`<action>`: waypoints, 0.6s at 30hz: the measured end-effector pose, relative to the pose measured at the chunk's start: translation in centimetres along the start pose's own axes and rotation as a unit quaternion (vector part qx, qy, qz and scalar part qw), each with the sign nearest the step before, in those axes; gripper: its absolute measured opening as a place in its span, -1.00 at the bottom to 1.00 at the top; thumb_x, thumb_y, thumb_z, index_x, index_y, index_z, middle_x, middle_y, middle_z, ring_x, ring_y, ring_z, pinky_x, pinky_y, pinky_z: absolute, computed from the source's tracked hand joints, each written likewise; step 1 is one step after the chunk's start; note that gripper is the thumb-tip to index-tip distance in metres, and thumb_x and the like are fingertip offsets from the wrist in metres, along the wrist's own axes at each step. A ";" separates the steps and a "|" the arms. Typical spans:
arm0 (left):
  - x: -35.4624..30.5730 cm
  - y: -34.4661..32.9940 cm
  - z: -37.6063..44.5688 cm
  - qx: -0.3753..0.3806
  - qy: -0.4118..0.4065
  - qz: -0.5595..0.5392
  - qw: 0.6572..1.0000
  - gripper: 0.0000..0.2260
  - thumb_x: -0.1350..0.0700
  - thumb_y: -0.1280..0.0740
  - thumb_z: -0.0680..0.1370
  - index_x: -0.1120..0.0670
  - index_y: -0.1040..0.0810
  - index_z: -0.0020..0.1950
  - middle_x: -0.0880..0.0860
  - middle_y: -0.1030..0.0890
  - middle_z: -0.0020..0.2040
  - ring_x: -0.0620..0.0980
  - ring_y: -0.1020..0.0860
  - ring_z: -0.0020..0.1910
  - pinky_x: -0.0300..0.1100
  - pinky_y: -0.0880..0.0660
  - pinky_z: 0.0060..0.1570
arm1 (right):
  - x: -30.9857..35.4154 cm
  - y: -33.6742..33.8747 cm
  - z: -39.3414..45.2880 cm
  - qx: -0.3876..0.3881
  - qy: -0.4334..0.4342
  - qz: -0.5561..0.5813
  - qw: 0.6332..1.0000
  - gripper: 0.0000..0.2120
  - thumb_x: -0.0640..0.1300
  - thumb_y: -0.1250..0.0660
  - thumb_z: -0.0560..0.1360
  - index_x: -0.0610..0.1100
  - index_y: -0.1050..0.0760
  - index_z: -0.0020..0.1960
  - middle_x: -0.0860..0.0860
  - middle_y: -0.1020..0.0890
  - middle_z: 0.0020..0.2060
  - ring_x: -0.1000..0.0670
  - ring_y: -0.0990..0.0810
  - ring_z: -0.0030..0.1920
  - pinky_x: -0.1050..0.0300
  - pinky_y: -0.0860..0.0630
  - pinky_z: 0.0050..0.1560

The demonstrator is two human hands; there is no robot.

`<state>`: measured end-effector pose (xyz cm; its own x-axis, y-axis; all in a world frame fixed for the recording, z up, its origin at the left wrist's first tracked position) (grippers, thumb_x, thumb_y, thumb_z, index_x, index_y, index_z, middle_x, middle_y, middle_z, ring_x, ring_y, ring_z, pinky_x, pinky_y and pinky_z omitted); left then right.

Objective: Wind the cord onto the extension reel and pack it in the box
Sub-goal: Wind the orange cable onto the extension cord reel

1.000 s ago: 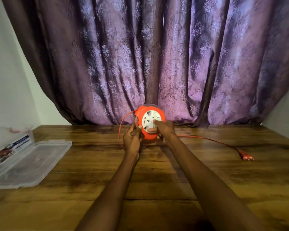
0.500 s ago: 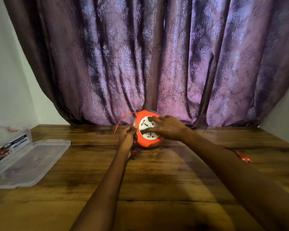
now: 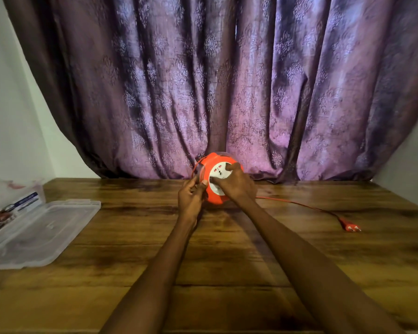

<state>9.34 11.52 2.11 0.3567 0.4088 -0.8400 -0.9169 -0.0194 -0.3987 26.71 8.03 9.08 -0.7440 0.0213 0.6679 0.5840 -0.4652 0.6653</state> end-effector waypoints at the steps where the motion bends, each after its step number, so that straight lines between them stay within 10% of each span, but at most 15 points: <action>1: 0.1 -0.1 -0.2 0.003 0.005 -0.001 1.000 -0.64 0.09 -0.46 0.51 0.07 -0.62 0.30 0.11 -0.62 -0.01 -0.07 -0.55 -0.22 -0.17 -0.55 -0.26 | -0.9 -0.5 0.0 0.008 -0.047 0.061 0.997 -0.35 0.34 -0.46 0.26 0.02 -0.48 0.23 -0.09 -0.67 0.10 -0.16 -0.62 0.16 -0.03 -0.51 0.18; 4: 0.2 -0.9 -0.5 0.011 0.012 -0.022 1.000 -0.63 0.19 -0.42 0.55 0.07 -0.58 0.36 0.06 -0.64 -0.09 -0.07 -0.48 -0.26 -0.24 -0.50 -0.34 | -2.7 -2.2 0.1 0.022 -0.148 0.310 0.939 -0.45 0.28 -0.49 0.28 -0.20 -0.62 -0.06 -0.03 -0.70 -0.41 -0.10 -0.72 -0.28 0.00 -0.64 -0.22; 9: 0.1 -0.5 -0.5 -0.002 0.008 -0.036 0.999 -0.66 0.22 -0.39 0.57 0.06 -0.57 0.35 0.10 -0.62 -0.08 -0.11 -0.48 -0.30 -0.26 -0.50 -0.37 | -2.3 -3.5 -0.5 0.051 -0.185 0.448 0.873 -0.67 0.06 -0.51 0.43 -0.18 -0.52 -0.15 -0.19 -0.66 -0.36 0.03 -0.54 -0.62 0.37 -0.20 -0.62; 11: 0.5 0.1 -0.5 -0.018 0.033 -0.065 0.997 -0.70 0.21 -0.36 0.59 0.16 -0.57 0.33 0.12 -0.61 -0.08 -0.18 -0.50 -0.33 -0.30 -0.49 -0.42 | -1.1 -2.6 -0.2 0.085 -0.129 0.399 0.904 -0.74 0.02 -0.42 0.51 -0.15 -0.51 -0.17 -0.15 -0.66 -0.43 0.09 -0.46 -0.67 0.33 -0.29 -0.61; 14: 0.4 1.0 0.0 -0.041 0.050 -0.081 0.995 -0.75 0.14 -0.35 0.61 0.15 -0.58 0.28 0.06 -0.64 -0.11 -0.18 -0.52 -0.34 -0.30 -0.48 -0.48 | 0.3 0.5 1.0 0.028 0.025 0.114 0.993 -0.76 0.12 -0.34 0.48 -0.05 -0.59 -0.06 -0.01 -0.73 -0.33 -0.02 -0.70 -0.24 0.05 -0.62 -0.12; 18: -0.1 2.0 0.7 -0.053 0.067 -0.063 0.994 -0.86 0.10 -0.33 0.62 0.06 -0.59 0.16 -0.12 -0.59 -0.35 -0.24 -0.44 -0.46 -0.35 -0.38 -0.53 | 5.8 1.8 -1.3 -0.025 0.386 -0.165 0.907 -0.72 -0.05 -0.40 0.46 0.09 -0.57 0.17 -0.04 -0.57 0.17 -0.18 -0.60 0.10 -0.06 -0.60 -0.15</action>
<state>7.32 12.05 1.66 0.4947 0.2883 -0.8198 -0.8419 -0.0748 -0.5344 23.02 6.19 13.68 -0.8933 -0.4494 -0.0104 0.2864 -0.5866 0.7576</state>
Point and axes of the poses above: each hand's wrist, its own z-axis towards the middle knuckle, its own y-axis out of the back of the hand, x = y × z, the point moved 10 cm from there along z, towards the middle knuckle
